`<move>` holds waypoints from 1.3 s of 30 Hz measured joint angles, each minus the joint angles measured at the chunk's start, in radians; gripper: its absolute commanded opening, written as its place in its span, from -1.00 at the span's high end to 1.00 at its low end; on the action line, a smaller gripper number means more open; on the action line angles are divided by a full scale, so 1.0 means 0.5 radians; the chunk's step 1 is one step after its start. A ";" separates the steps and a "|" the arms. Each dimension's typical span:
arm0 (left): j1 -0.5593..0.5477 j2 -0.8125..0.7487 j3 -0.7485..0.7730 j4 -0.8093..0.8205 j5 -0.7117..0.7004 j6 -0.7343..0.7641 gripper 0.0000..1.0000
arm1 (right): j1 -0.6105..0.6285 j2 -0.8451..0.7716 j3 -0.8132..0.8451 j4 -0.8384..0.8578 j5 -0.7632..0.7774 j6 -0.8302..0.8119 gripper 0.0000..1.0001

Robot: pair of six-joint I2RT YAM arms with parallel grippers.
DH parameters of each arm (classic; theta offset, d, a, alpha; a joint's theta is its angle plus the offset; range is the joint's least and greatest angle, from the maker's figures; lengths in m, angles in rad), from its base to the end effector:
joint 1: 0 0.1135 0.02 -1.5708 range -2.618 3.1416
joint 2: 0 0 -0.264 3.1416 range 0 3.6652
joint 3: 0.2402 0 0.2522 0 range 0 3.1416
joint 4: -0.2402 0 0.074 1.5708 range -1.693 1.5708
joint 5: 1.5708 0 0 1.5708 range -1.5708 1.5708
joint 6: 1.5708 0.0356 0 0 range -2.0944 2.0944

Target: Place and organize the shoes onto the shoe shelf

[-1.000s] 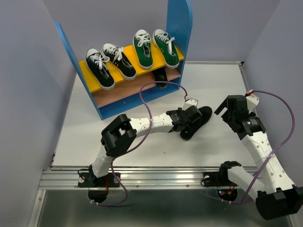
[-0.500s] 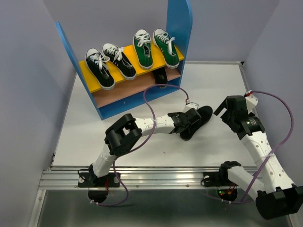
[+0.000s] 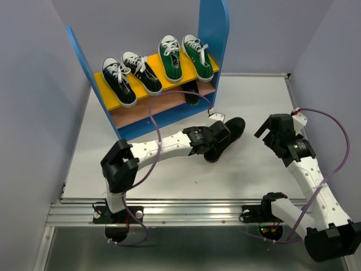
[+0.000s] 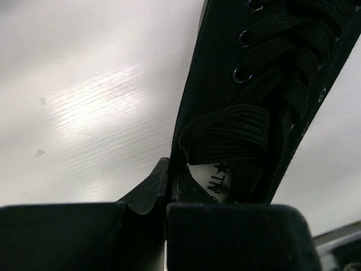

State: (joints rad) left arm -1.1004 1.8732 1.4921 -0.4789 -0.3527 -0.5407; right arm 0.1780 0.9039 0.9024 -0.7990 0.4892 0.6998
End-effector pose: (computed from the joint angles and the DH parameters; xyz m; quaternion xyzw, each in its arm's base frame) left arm 0.2006 -0.3674 0.2487 0.1963 0.9039 -0.1385 0.3539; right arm 0.1754 0.0145 0.3049 0.3198 0.8453 -0.0483 0.4253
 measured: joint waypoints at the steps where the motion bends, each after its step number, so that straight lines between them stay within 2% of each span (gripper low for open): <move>1: 0.005 -0.055 0.000 -0.024 -0.012 -0.014 1.00 | 0.000 0.000 0.000 0.000 0.001 0.000 -1.00; 6: 0.031 -0.443 0.001 -0.231 -0.106 -0.143 1.00 | 0.000 0.000 0.005 0.001 0.002 -0.001 -1.00; 12: 0.035 -0.698 -0.023 -0.449 -0.172 -0.340 1.00 | 0.000 0.000 0.011 0.015 0.001 -0.008 -1.00; 22: 0.036 -0.819 -0.153 -0.827 -0.279 -0.685 1.00 | 0.000 0.003 0.011 0.047 0.001 -0.014 -1.00; 29: 0.049 -1.035 -0.315 -1.033 -0.356 -0.947 1.00 | 0.000 0.003 0.011 0.051 -0.002 -0.018 -1.00; 39: 0.327 -1.123 -0.320 -1.144 -0.434 -1.090 1.00 | 0.000 0.018 0.011 0.101 -0.047 -0.023 -1.00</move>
State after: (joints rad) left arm -0.9371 1.3117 1.3323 -1.0512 -0.5697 -1.0859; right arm 0.1780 0.9131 0.9081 -0.7486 0.4660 0.6884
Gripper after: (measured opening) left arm 0.063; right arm 0.998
